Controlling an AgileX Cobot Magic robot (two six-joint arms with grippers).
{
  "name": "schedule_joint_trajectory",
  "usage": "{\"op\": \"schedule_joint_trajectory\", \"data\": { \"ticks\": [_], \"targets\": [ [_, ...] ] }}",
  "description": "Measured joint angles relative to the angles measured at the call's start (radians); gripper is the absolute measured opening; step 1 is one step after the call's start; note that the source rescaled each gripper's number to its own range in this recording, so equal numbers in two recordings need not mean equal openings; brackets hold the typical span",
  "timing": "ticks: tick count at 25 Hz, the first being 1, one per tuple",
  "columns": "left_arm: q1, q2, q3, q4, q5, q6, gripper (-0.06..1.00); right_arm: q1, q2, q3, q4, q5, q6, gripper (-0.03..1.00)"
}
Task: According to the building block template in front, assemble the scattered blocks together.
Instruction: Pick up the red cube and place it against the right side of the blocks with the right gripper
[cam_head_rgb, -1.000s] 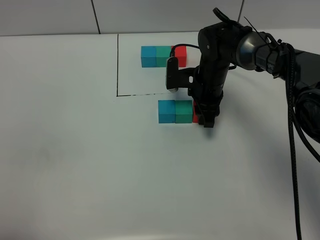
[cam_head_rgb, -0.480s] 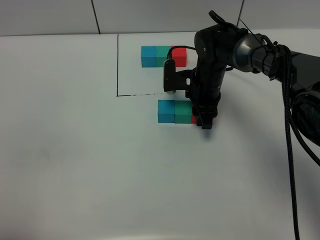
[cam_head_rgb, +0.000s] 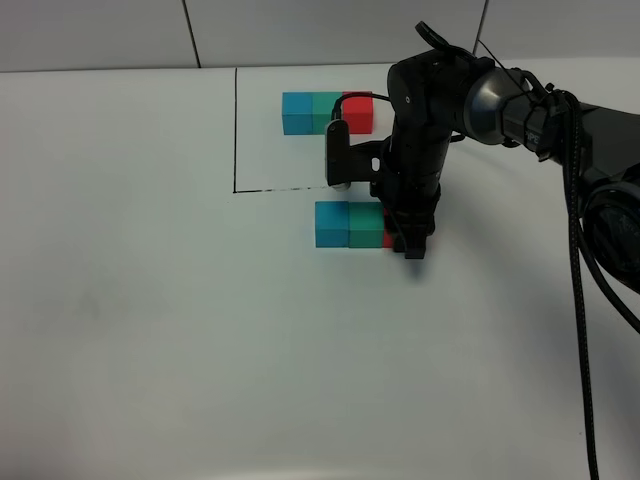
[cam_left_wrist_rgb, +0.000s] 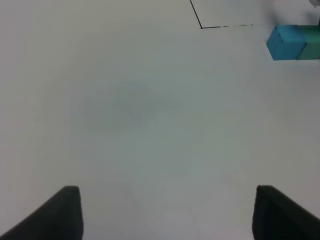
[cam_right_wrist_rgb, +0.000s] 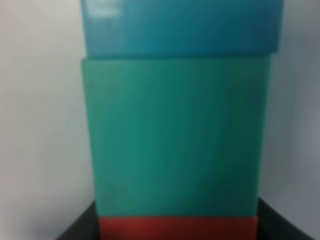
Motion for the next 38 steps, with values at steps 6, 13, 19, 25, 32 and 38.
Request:
{"op": "schedule_joint_trajectory", "data": {
  "ticks": [6, 13, 19, 25, 32, 38],
  "targets": [
    [0.0, 0.0, 0.0, 0.0, 0.0, 0.0, 0.65, 0.0, 0.0, 0.0, -0.001, 0.0, -0.024, 0.02],
    [0.0, 0.0, 0.0, 0.0, 0.0, 0.0, 0.65, 0.0, 0.0, 0.0, 0.0, 0.0, -0.026, 0.02],
    [0.0, 0.0, 0.0, 0.0, 0.0, 0.0, 0.65, 0.0, 0.0, 0.0, 0.0, 0.0, -0.031, 0.02],
    [0.0, 0.0, 0.0, 0.0, 0.0, 0.0, 0.65, 0.0, 0.0, 0.0, -0.001, 0.001, -0.042, 0.03],
    [0.0, 0.0, 0.0, 0.0, 0.0, 0.0, 0.65, 0.002, -0.011, 0.003, 0.002, -0.007, -0.03, 0.45],
    [0.0, 0.0, 0.0, 0.0, 0.0, 0.0, 0.65, -0.025, -0.073, 0.01, -0.016, 0.061, 0.072, 0.62]
  ]
}}
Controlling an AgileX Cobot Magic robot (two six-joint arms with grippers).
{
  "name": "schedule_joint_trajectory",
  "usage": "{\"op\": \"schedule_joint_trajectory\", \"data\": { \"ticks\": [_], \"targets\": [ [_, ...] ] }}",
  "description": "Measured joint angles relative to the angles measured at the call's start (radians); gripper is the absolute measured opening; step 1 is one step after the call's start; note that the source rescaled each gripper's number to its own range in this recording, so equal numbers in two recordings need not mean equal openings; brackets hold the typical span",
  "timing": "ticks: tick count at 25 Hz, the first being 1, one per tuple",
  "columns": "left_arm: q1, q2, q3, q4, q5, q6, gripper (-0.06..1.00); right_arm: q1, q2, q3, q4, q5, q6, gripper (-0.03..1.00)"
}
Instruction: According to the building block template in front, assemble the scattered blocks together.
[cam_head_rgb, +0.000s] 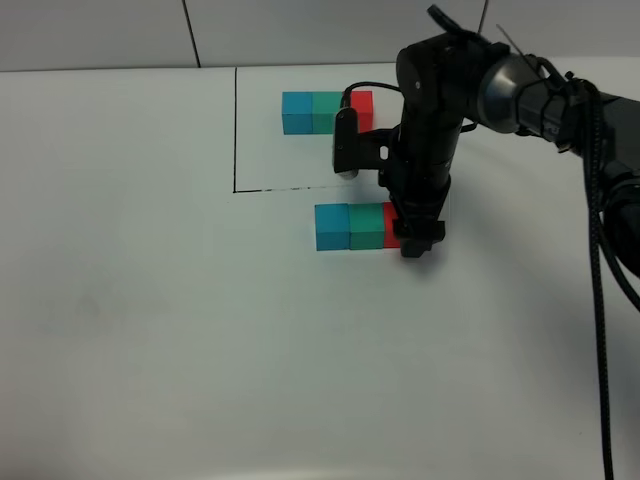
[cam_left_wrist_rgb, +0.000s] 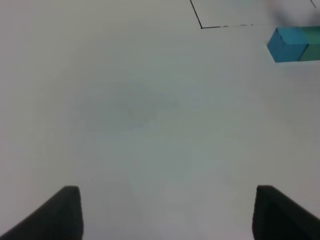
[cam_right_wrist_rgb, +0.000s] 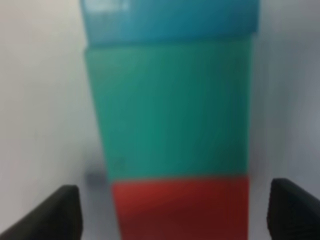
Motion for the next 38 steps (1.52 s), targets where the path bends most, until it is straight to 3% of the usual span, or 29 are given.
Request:
{"op": "schedule_joint_trajectory", "data": {
  "ticks": [4, 8, 16, 19, 22, 29, 38],
  "targets": [
    [0.0, 0.0, 0.0, 0.0, 0.0, 0.0, 0.65, -0.062, -0.09, 0.035, -0.008, 0.028, 0.123, 0.63],
    [0.0, 0.0, 0.0, 0.0, 0.0, 0.0, 0.65, -0.132, -0.22, 0.194, -0.013, -0.036, 0.258, 0.66],
    [0.0, 0.0, 0.0, 0.0, 0.0, 0.0, 0.65, -0.275, -0.539, 0.657, 0.066, -0.376, 0.494, 0.92],
    [0.0, 0.0, 0.0, 0.0, 0.0, 0.0, 0.65, -0.319, -0.614, 0.729, 0.102, -0.497, 0.605, 0.98],
    [0.0, 0.0, 0.0, 0.0, 0.0, 0.0, 0.65, -0.352, -0.666, 0.726, 0.112, -0.554, 0.671, 0.99],
    [0.0, 0.0, 0.0, 0.0, 0.0, 0.0, 0.65, -0.396, -0.812, 0.644, 0.116, -0.522, 0.684, 1.0],
    [0.0, 0.0, 0.0, 0.0, 0.0, 0.0, 0.65, -0.421, -1.019, 0.64, 0.082, -0.28, 0.753, 1.0]
  ]
}}
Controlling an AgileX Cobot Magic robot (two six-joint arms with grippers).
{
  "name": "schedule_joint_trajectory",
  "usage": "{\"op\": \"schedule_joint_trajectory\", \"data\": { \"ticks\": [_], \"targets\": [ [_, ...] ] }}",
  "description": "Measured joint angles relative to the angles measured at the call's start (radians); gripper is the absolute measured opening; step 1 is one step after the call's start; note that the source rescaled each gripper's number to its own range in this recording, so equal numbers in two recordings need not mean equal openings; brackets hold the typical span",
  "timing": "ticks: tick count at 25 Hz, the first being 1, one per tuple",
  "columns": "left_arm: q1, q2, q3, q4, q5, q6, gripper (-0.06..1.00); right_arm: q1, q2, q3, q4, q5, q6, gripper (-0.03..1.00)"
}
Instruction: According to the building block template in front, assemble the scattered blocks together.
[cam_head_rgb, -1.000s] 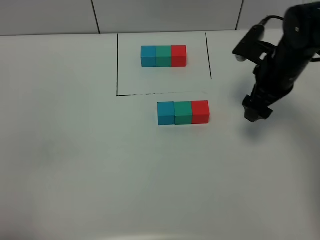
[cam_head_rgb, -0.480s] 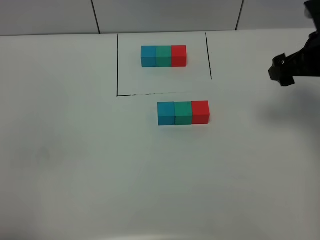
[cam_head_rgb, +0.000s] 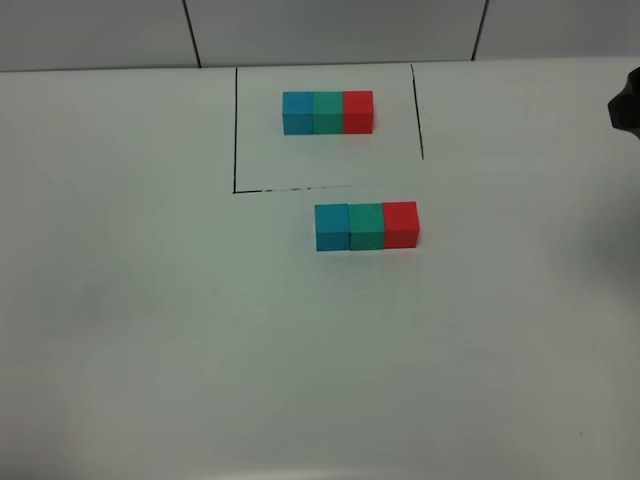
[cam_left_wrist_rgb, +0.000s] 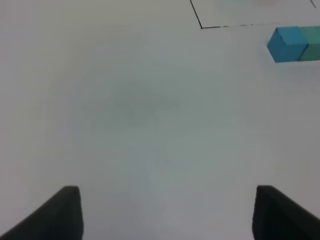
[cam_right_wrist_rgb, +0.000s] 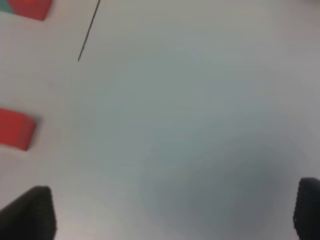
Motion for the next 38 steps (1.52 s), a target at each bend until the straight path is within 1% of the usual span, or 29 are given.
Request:
{"op": "schedule_joint_trajectory", "data": {
  "ticks": [3, 7, 13, 18, 21, 25, 30, 34, 38],
  "targets": [
    [0.0, 0.0, 0.0, 0.0, 0.0, 0.0, 0.65, -0.001, -0.099, 0.035, -0.021, 0.025, 0.026, 1.0],
    [0.0, 0.0, 0.0, 0.0, 0.0, 0.0, 0.65, -0.001, -0.243, 0.122, -0.048, 0.047, 0.065, 1.0],
    [0.0, 0.0, 0.0, 0.0, 0.0, 0.0, 0.65, -0.001, -0.486, 0.279, -0.082, 0.163, 0.122, 1.0],
    [0.0, 0.0, 0.0, 0.0, 0.0, 0.0, 0.65, -0.001, -0.756, 0.42, -0.136, 0.252, 0.144, 1.0],
    [0.0, 0.0, 0.0, 0.0, 0.0, 0.0, 0.65, -0.001, -0.894, 0.496, -0.145, 0.281, 0.176, 1.0],
    [0.0, 0.0, 0.0, 0.0, 0.0, 0.0, 0.65, -0.001, -1.022, 0.555, -0.146, 0.3, 0.189, 1.0],
    [0.0, 0.0, 0.0, 0.0, 0.0, 0.0, 0.65, -0.001, -1.102, 0.59, -0.146, 0.325, 0.192, 1.0],
    [0.0, 0.0, 0.0, 0.0, 0.0, 0.0, 0.65, -0.001, -1.161, 0.639, -0.146, 0.308, 0.192, 1.0],
    [0.0, 0.0, 0.0, 0.0, 0.0, 0.0, 0.65, -0.001, -1.218, 0.661, -0.143, 0.265, 0.192, 1.0]
  ]
}}
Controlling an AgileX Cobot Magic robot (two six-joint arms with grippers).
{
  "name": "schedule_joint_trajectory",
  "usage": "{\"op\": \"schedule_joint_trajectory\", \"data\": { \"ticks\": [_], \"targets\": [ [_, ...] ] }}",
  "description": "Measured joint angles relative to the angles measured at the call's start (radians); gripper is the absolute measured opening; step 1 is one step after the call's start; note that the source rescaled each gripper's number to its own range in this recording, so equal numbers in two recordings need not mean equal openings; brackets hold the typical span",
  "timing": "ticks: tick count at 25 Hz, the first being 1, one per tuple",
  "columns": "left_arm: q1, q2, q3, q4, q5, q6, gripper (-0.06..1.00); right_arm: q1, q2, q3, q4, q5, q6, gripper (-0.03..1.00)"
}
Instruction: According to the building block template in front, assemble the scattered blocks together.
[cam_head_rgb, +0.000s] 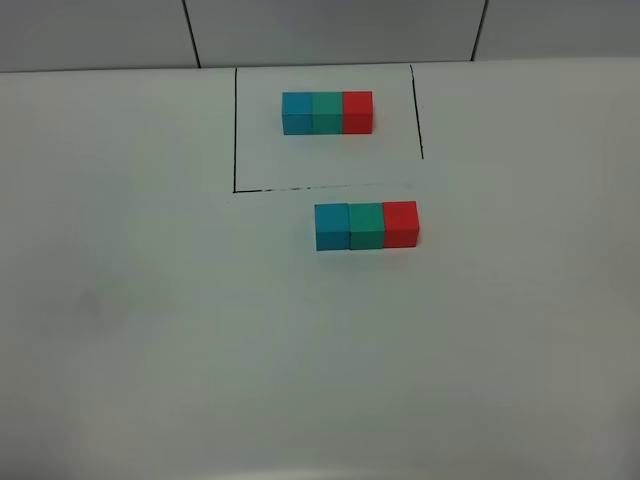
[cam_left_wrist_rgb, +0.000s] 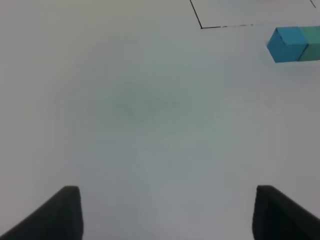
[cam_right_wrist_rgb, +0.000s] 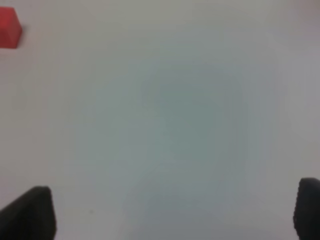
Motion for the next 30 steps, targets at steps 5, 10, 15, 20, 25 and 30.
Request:
{"op": "schedule_joint_trajectory", "data": {
  "ticks": [5, 10, 15, 20, 25, 30],
  "targets": [
    [0.0, 0.0, 0.0, 0.0, 0.0, 0.0, 0.65, 0.0, -0.057, 0.006, 0.019, -0.02, 0.001, 1.0],
    [0.0, 0.0, 0.0, 0.0, 0.0, 0.0, 0.65, 0.0, -0.061, 0.008, 0.021, -0.022, 0.033, 0.99],
    [0.0, 0.0, 0.0, 0.0, 0.0, 0.0, 0.65, 0.0, -0.061, 0.008, 0.015, -0.023, 0.04, 0.97],
    [0.0, 0.0, 0.0, 0.0, 0.0, 0.0, 0.65, 0.0, -0.061, 0.008, -0.015, -0.024, 0.04, 0.96],
    [0.0, 0.0, 0.0, 0.0, 0.0, 0.0, 0.65, 0.0, -0.061, 0.008, -0.019, -0.024, 0.04, 0.93],
    [0.0, 0.0, 0.0, 0.0, 0.0, 0.0, 0.65, 0.0, -0.061, 0.008, -0.019, -0.024, 0.04, 0.89]
  ]
}}
